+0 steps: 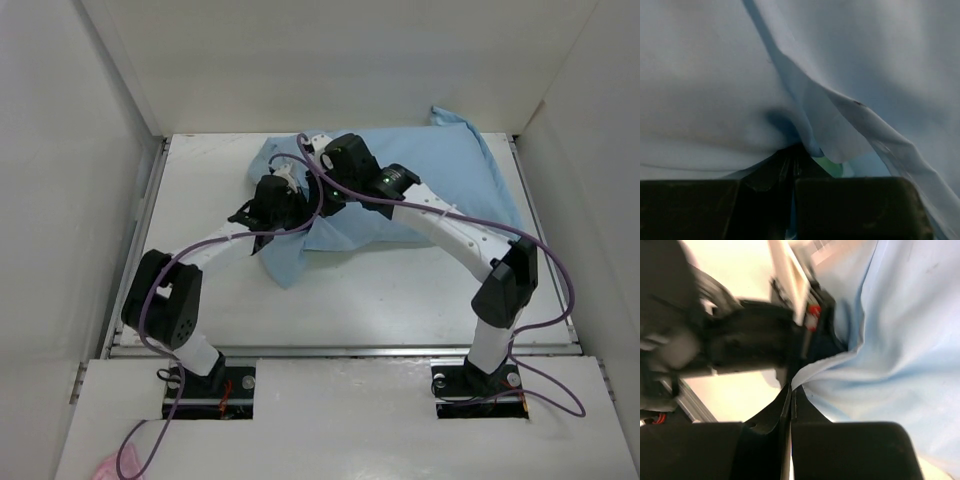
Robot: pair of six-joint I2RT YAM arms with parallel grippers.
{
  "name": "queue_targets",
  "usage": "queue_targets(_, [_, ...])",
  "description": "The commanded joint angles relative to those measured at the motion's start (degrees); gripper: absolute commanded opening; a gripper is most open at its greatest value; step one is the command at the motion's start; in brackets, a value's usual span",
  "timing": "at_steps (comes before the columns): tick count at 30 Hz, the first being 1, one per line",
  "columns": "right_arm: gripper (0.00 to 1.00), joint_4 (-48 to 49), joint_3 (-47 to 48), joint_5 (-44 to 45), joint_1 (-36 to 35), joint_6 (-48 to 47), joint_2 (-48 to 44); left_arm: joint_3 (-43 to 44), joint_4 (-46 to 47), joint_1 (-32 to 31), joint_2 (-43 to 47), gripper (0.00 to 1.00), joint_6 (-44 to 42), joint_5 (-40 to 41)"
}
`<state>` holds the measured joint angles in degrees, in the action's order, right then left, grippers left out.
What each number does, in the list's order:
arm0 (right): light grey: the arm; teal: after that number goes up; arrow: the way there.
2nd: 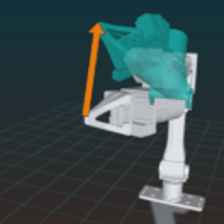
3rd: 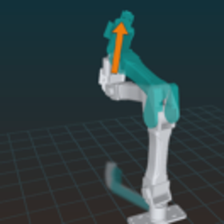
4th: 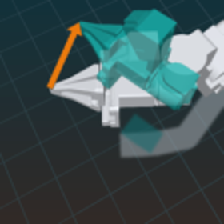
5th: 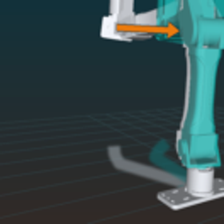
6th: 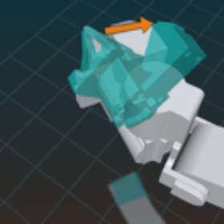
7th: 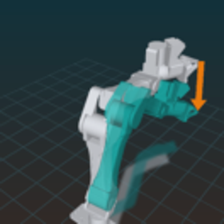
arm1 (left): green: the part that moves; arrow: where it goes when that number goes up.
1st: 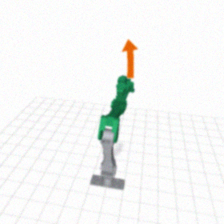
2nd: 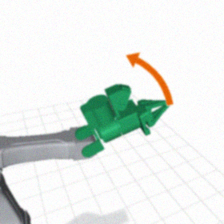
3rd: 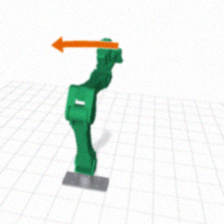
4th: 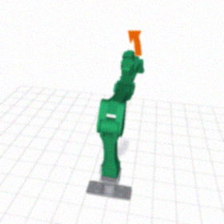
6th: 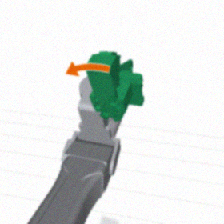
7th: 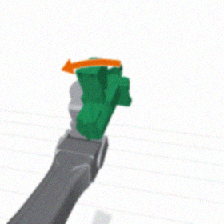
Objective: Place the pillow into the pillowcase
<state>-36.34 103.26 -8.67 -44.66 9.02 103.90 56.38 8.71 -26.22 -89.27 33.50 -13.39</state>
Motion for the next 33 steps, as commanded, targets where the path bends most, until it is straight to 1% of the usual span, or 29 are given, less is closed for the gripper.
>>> queue_targets(1, [0.00,4.7,1.0,-1.8,-2.0,0.6,-4.9,-1.4,1.1,-0.9,0.2,0.00,1.7,-3.6])
queue_targets(3, [0.00,4.7,0.5,-2.3,-2.0,1.1,-4.9,-2.0,-2.2,-0.9,2.1,0.00,1.7,-2.9])
queue_targets(4, [0.00,5.2,0.4,-2.3,-2.0,1.1,-4.9,-1.1,-3.4,-0.9,2.9,0.25,1.7,-2.0])
queue_targets(5, [0.00,5.2,-0.2,-3.2,-2.0,1.1,-4.9,0.0,-4.7,-0.9,3.7,0.47,1.7,-1.1])
queue_targets(6, [0.00,5.2,-0.2,-3.2,-2.0,1.1,-4.9,0.7,-6.1,-0.9,6.4,0.83,1.7,-0.1])
queue_targets(7, [0.00,5.2,-0.2,-4.3,-2.0,1.1,-4.9,1.2,-8.2,-0.9,8.0,1.00,1.7,1.1])
queue_targets(8, [0.00,5.2,-0.2,-5.2,-2.0,1.1,-4.2,2.3,-9.6,-0.9,9.8,1.00,1.7,2.7])
queue_targets(9, [0.00,5.2,-0.2,-5.2,-2.0,1.1,-3.4,3.1,-11.3,-0.9,11.5,1.00,1.7,7.5])
queue_targets(10, [0.00,5.2,-0.2,-5.2,-2.0,1.1,-3.4,4.8,-15.7,-0.9,14.4,1.00,1.7,10.5])
queue_targets(11, [0.00,5.2,-0.2,-5.8,-2.0,1.1,-3.4,5.7,-18.5,-0.9,15.4,1.00,1.7,14.3])
queue_targets(12, [0.00,5.2,-0.2,-5.8,-2.0,0.6,-2.7,6.6,-21.8,-0.9,16.1,1.00,2.7,21.5])
queue_targets(13, [0.00,5.2,-0.2,-5.8,-2.0,0.6,-2.7,7.3,-24.7,0.3,16.6,1.00,3.6,23.0])
queue_targets(14, [0.00,5.2,-0.2,-5.0,-2.0,0.6,-2.7,7.3,-28.4,2.7,16.6,1.00,3.6,23.1])
queue_targets(17, [0.00,5.2,-0.2,-4.3,-2.0,0.0,-2.7,6.5,-30.9,4.2,18.5,1.00,5.3,23.6])
queue_targets(18, [0.00,5.2,-0.2,-4.8,-2.0,0.0,-2.7,5.5,-30.9,4.2,19.0,1.00,5.9,23.6])
queue_targets(21, [0.00,5.2,-0.2,-4.8,-2.0,0.0,-3.3,2.8,-28.8,4.2,22.6,1.00,5.9,19.5])
queue_targets(23, [0.00,5.2,-0.2,-4.8,-2.0,0.0,-3.3,0.3,-28.2,4.2,24.8,1.00,5.7,18.9])
queue_targets(28, [0.00,7.0,-0.2,-9.9,-2.0,-0.6,-3.3,-0.2,-32.6,4.7,31.5,1.00,10.3,24.7])
queue_targets(32, [0.00,7.9,1.1,-12.4,-4.5,-4.2,-2.1,2.0,-38.1,5.4,35.8,1.00,17.1,32.7])
queue_targets(33, [0.00,8.6,1.2,-13.1,-5.0,-4.8,-0.5,2.8,-38.9,6.0,36.4,1.00,17.9,36.0])
